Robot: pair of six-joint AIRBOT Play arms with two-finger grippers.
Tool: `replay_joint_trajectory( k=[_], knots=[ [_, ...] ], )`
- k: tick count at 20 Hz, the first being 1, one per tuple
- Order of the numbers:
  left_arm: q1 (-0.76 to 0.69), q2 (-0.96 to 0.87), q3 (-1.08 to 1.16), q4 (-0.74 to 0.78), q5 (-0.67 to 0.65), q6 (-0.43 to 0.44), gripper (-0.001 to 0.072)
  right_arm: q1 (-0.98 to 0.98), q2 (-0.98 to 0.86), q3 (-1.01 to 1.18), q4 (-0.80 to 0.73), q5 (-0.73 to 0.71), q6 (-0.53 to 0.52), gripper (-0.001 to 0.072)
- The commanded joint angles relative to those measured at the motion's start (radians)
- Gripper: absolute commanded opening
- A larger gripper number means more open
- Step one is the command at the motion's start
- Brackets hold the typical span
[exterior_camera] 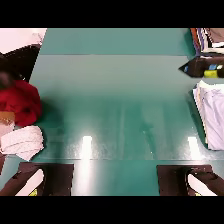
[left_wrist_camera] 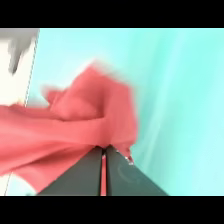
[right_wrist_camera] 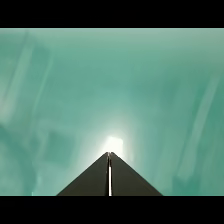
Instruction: Fold the shirts.
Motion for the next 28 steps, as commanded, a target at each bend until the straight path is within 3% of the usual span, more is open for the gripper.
replay_joint_trajectory(
  k=[1, 6, 10, 12, 14, 15, 16, 17, 23, 28],
  knots=[
    [-0.057, 0.052, 0.303, -0.145, -0.105, 0.022, 0.002, 0.0, 0.0, 0.137, -0.004, -0.037, -0.001, 0.0018],
    [-0.412, -0.012, 0.388, -0.135, -0.043, -0.006, 0.0018, -0.001, 0.0, 0.281, -0.09, -0.024, -0.001, 0.0018],
    [-0.726, -0.24, 0.388, -0.117, -0.059, -0.012, 0.0019, -0.001, 0.0, 0.353, -0.106, 0.006, 0.0, 0.0018],
    [-0.882, -0.379, 0.388, -0.117, -0.016, 0.005, 0.0022, -0.001, 0.0, 0.373, -0.106, 0.021, 0.0, 0.0018],
    [-0.986, -0.499, 0.388, -0.117, 0.057, 0.086, 0.0026, -0.001, 0.0, 0.381, -0.106, 0.04, 0.0, 0.0018],
    [-1.003, -0.539, 0.388, -0.117, 0.089, 0.101, 0.0171, -0.001, 0.0, 0.381, -0.107, 0.048, 0.0, 0.0018],
    [-0.999, -0.558, 0.388, -0.111, 0.102, 0.098, 0.0456, -0.001, 0.0, 0.381, -0.108, 0.061, 0.0, 0.0018],
    [-0.974, -0.562, 0.388, -0.087, 0.097, 0.075, 0.0524, -0.001, 0.0, 0.381, -0.108, 0.069, 0.0, 0.0018],
    [-0.575, -0.559, 0.278, -0.114, -0.063, 0.041, 0.0524, -0.001, -0.001, 0.378, -0.107, 0.089, 0.0, 0.0018],
    [-0.362, -0.568, -0.07, -0.337, 0.095, 0.107, 0.0524, -0.001, 0.0, 0.307, -0.104, 0.09, 0.0, 0.0018]
  ],
)
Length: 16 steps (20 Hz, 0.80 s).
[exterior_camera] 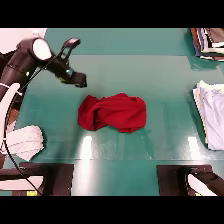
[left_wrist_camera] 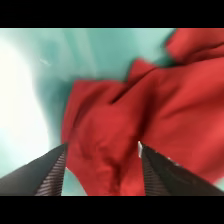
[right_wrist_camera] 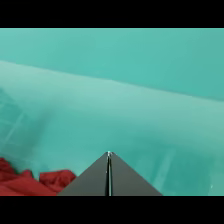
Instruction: Fold the shirts.
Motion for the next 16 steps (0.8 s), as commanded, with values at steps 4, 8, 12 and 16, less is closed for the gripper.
replay_joint_trajectory(
  k=[4, 8, 12, 16],
  knots=[
    [0.106, -0.076, -0.276, -0.215, 0.15, 0.14, 0.0524, 0.001, 0.0, -0.115, 0.002, -0.002, 0.001, 0.0018],
    [0.06, -0.129, -0.276, -0.229, 0.186, 0.14, 0.0524, 0.001, 0.0, -0.179, 0.002, -0.008, 0.001, 0.0018],
    [0.041, -0.136, -0.266, -0.225, 0.206, 0.132, 0.0088, 0.0, 0.0, -0.247, 0.002, 0.011, 0.001, 0.0018],
    [0.092, -0.082, -0.164, -0.214, 0.167, 0.132, 0.0023, 0.001, -0.001, -0.455, 0.003, 0.06, 0.002, 0.0018]
  ],
)
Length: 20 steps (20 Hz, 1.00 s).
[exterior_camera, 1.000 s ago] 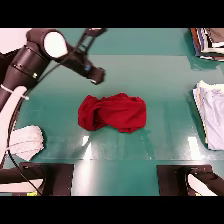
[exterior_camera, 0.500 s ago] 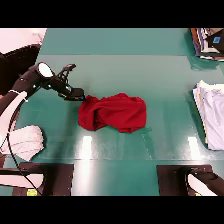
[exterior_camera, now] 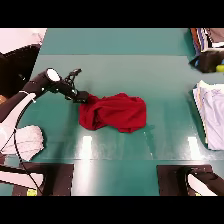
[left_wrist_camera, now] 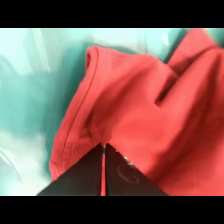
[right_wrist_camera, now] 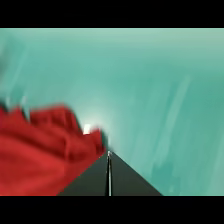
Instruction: Fold the shirts.
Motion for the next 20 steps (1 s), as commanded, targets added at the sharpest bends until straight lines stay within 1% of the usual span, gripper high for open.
replay_joint_trajectory(
  k=[1, 2, 3, 4, 5, 7, 9, 10, 12, 13, 14, 15, 16, 17, 19, 20],
  knots=[
    [0.034, 0.053, 0.086, 0.009, -0.016, 0.001, 0.0023, 0.001, 0.0, -0.208, 0.001, 0.029, 0.002, 0.002],
    [0.039, 0.072, 0.114, 0.024, -0.016, 0.002, 0.0023, 0.001, -0.001, -0.291, 0.005, 0.013, 0.018, 0.0099],
    [0.039, 0.088, 0.134, 0.043, -0.014, 0.002, 0.0023, 0.001, -0.009, -0.383, 0.021, -0.019, 0.035, 0.0363],
    [0.039, 0.1, 0.15, 0.048, -0.012, 0.002, 0.0023, 0.001, -0.032, -0.462, 0.066, -0.056, 0.034, 0.0487],
    [0.039, 0.105, 0.154, 0.048, -0.005, 0.002, 0.0023, 0.003, -0.066, -0.529, 0.117, -0.102, 0.032, 0.0488],
    [0.039, 0.106, 0.154, 0.052, -0.013, 0.002, 0.0023, 0.029, -0.169, -0.62, 0.267, -0.213, -0.055, 0.0488],
    [0.039, 0.106, 0.154, 0.053, -0.019, 0.002, 0.0023, 0.063, -0.275, -0.629, 0.4, -0.297, -0.134, 0.0488],
    [0.039, 0.106, 0.154, 0.053, -0.019, 0.002, 0.0023, 0.079, -0.322, -0.615, 0.45, -0.323, -0.166, 0.0487],
    [0.039, 0.106, 0.154, 0.054, -0.024, 0.002, 0.0023, 0.117, -0.407, -0.558, 0.47, -0.339, -0.176, 0.0476],
    [0.039, 0.106, 0.154, 0.054, -0.024, 0.002, 0.0023, 0.135, -0.447, -0.519, 0.469, -0.338, -0.176, 0.0427],
    [0.039, 0.106, 0.154, 0.054, -0.024, 0.002, 0.0023, 0.15, -0.479, -0.482, 0.469, -0.339, -0.176, 0.0426],
    [0.039, 0.106, 0.154, 0.054, -0.027, 0.002, 0.0023, 0.163, -0.504, -0.446, 0.467, -0.34, -0.177, 0.0325],
    [0.039, 0.106, 0.154, 0.055, -0.037, 0.002, 0.0023, 0.173, -0.523, -0.408, 0.463, -0.341, -0.187, 0.0126],
    [0.039, 0.106, 0.157, 0.055, -0.047, 0.002, 0.0023, 0.18, -0.528, -0.372, 0.441, -0.339, -0.186, 0.0017],
    [0.039, 0.137, 0.185, 0.069, -0.067, 0.001, 0.0022, 0.174, -0.492, -0.299, 0.373, -0.314, -0.184, 0.0017],
    [0.039, 0.173, 0.211, 0.077, -0.067, 0.0, 0.0023, 0.163, -0.445, -0.258, 0.325, -0.286, -0.183, 0.0017]
  ],
)
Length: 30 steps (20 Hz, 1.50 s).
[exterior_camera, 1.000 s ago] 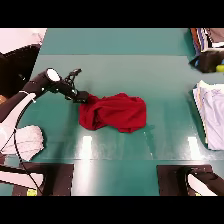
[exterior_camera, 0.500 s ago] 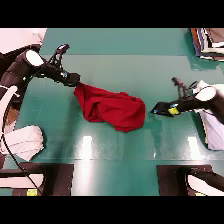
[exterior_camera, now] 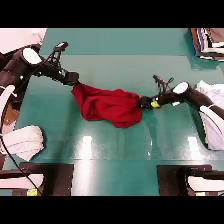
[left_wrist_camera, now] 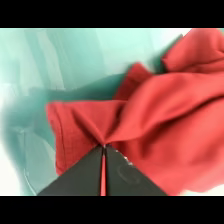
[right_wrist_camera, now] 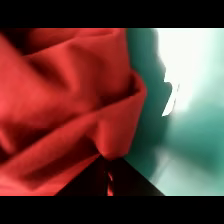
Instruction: Fold the shirts.
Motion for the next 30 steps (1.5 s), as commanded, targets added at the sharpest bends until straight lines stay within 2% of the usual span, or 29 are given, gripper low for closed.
replay_joint_trajectory(
  k=[1, 4, 8, 11, 16, 21, 24, 27, 30],
  knots=[
    [0.001, 0.094, 0.071, 0.024, -0.016, -0.003, 0.0022, -0.014, 0.09, 0.143, -0.127, 0.067, -0.006, 0.0016],
    [0.001, 0.266, 0.212, 0.025, -0.017, -0.002, 0.0022, -0.067, 0.289, 0.294, -0.228, 0.182, -0.006, 0.0016],
    [0.001, 0.492, 0.38, 0.021, -0.014, -0.019, 0.0022, -0.124, 0.531, 0.474, -0.248, 0.27, 0.003, 0.0016],
    [0.001, 0.614, 0.458, 0.021, -0.016, -0.064, 0.0022, -0.156, 0.63, 0.574, -0.249, 0.332, 0.021, 0.0015],
    [0.001, 0.634, 0.546, 0.026, -0.054, -0.09, 0.0021, -0.261, 0.657, 0.685, -0.245, 0.43, 0.059, 0.0015],
    [0.001, 0.437, 0.476, 0.149, -0.192, -0.089, 0.0022, -0.215, 0.468, 0.682, -0.247, 0.525, 0.161, 0.0015],
    [0.001, 0.236, 0.335, 0.18, -0.197, -0.087, 0.0023, -0.123, 0.294, 0.571, -0.27, 0.516, 0.198, 0.0015],
    [0.001, 0.019, 0.204, 0.18, -0.12, -0.069, 0.0023, -0.033, 0.116, 0.465, -0.383, 0.393, 0.201, 0.0016],
    [0.001, -0.163, 0.19, 0.197, -0.016, -0.071, 0.0024, 0.014, -0.042, 0.436, -0.394, 0.233, 0.2, 0.0016]
  ],
)
